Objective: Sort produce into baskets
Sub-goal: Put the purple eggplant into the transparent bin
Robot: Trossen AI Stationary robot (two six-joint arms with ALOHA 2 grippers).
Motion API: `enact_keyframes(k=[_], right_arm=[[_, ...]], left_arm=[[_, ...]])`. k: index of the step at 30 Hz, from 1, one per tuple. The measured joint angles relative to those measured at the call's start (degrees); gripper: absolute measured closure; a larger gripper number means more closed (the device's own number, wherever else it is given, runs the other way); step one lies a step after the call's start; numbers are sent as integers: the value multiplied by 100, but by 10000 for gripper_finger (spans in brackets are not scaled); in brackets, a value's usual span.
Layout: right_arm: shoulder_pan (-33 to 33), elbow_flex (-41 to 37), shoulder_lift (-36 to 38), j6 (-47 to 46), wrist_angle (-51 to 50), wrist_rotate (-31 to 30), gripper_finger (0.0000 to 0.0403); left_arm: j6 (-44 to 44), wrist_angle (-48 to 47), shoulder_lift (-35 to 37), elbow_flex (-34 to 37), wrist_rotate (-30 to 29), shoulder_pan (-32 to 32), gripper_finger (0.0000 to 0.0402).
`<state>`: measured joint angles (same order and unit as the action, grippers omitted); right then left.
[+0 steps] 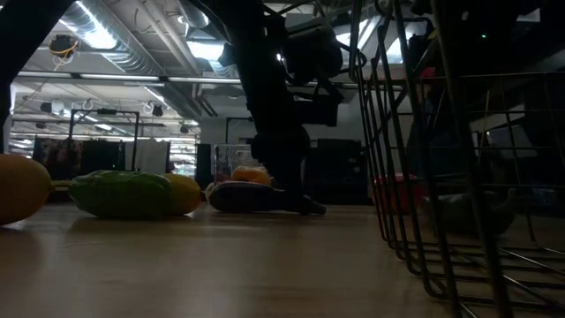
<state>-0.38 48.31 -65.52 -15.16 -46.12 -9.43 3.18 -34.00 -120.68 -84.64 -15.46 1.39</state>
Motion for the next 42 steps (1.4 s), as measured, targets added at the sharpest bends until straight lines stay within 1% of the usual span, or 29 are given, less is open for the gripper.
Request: enact_keyframes(k=[8,11,13,19,31,39,42], right_arm=[[0,0,0,0,-1,2,36],[0,0,0,2,-1,2,35],[0,0,0,2,-2,2,36],[0,0,0,9,-26,2,36],[0,0,0,42,-29,2,36],[0,0,0,44,-24,2,35],[0,0,0,44,-20,2,36]], left_arm=[[62,-3,-3,0,48,-97,268],[170,20,-9,4,173,-185,268],[147,20,-33,18,373,-230,268],[153,-13,-50,26,248,-323,268],[133,11,-38,26,124,-277,269],[131,30,60,14,100,-280,301],[131,26,144,-8,98,-270,304]])
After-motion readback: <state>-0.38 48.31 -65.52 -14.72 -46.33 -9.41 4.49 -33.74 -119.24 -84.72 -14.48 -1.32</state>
